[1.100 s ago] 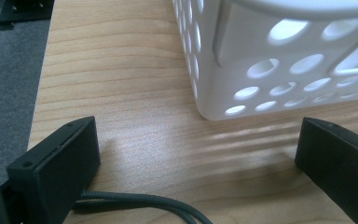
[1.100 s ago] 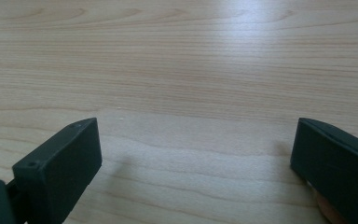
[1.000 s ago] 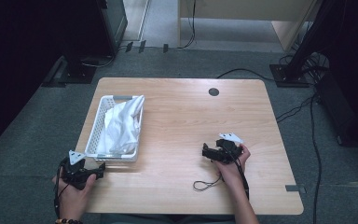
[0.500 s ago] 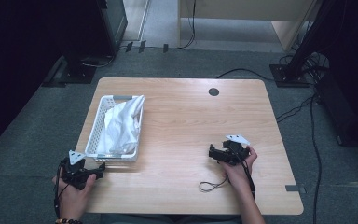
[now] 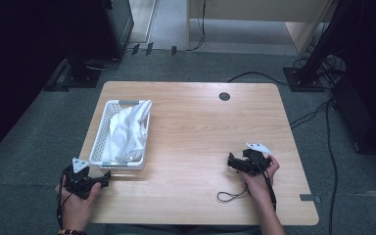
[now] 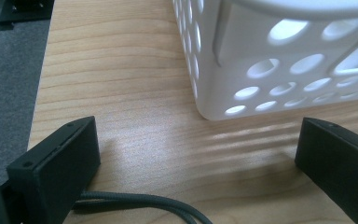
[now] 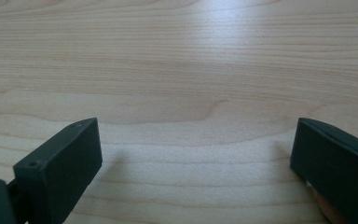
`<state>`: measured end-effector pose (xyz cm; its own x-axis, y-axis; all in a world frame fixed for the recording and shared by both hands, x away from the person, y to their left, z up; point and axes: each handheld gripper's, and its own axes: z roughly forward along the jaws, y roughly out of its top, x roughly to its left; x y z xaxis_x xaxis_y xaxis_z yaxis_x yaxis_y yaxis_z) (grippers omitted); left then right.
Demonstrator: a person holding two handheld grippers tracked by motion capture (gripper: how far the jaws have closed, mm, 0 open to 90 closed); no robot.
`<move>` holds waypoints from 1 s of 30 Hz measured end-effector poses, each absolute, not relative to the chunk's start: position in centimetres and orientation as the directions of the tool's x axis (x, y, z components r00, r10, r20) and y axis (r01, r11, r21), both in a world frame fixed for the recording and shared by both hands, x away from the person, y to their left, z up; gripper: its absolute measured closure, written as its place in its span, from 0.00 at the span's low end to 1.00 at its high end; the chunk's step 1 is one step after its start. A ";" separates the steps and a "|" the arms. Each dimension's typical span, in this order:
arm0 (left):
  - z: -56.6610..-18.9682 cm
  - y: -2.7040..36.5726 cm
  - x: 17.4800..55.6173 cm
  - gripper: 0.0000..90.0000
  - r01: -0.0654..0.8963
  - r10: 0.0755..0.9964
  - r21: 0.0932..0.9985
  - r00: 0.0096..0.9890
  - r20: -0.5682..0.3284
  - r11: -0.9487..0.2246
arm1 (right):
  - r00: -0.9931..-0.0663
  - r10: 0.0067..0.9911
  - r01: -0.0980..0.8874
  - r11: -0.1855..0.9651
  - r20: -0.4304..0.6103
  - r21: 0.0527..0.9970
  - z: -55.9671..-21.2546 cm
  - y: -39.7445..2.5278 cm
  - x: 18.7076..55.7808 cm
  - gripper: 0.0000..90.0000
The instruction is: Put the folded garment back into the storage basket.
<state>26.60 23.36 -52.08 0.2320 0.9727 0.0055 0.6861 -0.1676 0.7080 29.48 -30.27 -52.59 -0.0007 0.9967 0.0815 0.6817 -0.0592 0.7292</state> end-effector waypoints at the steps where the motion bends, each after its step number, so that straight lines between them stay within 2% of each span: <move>1: -52.1 23.4 26.6 0.00 0.686 0.973 0.708 0.232 0.006 -0.168 | -0.001 0.997 0.682 -0.056 0.078 0.729 -52.6 -30.4 29.4 0.01; 30: -52.1 23.4 26.6 0.00 0.686 0.973 0.708 0.232 0.006 -0.168 | 0.025 0.999 0.695 -0.033 0.021 0.718 -52.7 -33.7 27.9 0.01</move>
